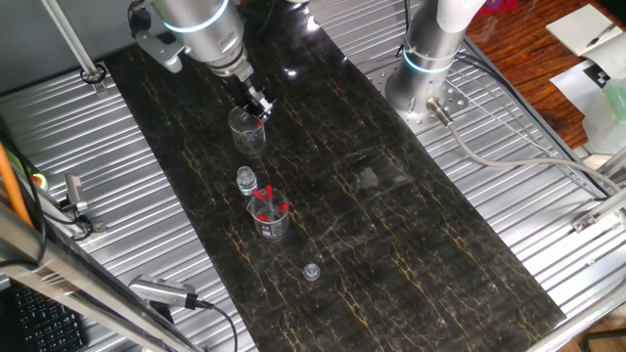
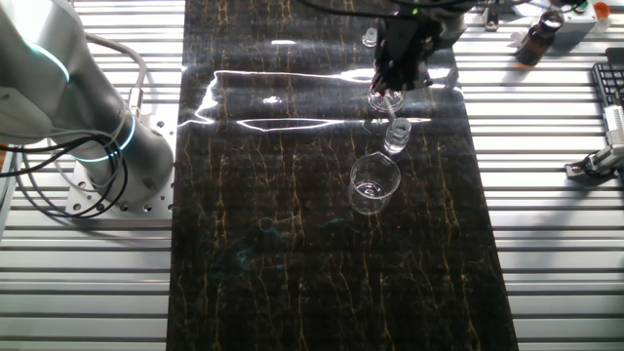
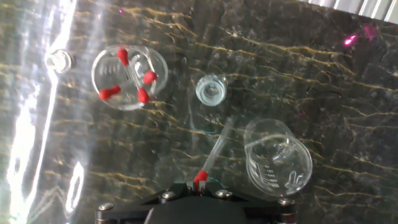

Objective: Transfer liquid using a dropper

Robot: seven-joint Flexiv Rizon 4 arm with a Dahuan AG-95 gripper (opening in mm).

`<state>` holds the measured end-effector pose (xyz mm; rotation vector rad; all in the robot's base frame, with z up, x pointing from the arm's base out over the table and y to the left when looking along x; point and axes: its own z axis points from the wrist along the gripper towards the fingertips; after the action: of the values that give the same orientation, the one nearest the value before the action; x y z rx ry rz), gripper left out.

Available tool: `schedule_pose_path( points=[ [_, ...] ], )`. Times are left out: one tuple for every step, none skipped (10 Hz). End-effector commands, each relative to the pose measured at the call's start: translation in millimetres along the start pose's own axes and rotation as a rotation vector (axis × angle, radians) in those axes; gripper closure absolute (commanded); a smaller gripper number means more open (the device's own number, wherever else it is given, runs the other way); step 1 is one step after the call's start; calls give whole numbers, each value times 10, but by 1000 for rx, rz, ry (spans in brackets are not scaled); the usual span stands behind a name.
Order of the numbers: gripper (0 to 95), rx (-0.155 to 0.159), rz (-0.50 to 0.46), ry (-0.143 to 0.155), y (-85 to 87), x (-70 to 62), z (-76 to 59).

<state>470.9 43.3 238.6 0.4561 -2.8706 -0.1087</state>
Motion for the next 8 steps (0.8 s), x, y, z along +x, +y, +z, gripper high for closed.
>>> schedule_pose_path(
  points=[
    [950, -2, 9, -3, 76, -58, -10],
    [950, -7, 15, -5, 144, -129, -20],
    [950, -10, 19, -5, 163, -179, -45],
    [950, -6, 21, -1, 192, -237, -70],
    [950, -2, 20, 0, 195, -242, -72],
    [950, 14, 7, 5, 195, -242, -72],
    [950, 21, 3, 4, 195, -242, -72],
    [950, 21, -2, 1, 195, -242, -72]
  ],
)
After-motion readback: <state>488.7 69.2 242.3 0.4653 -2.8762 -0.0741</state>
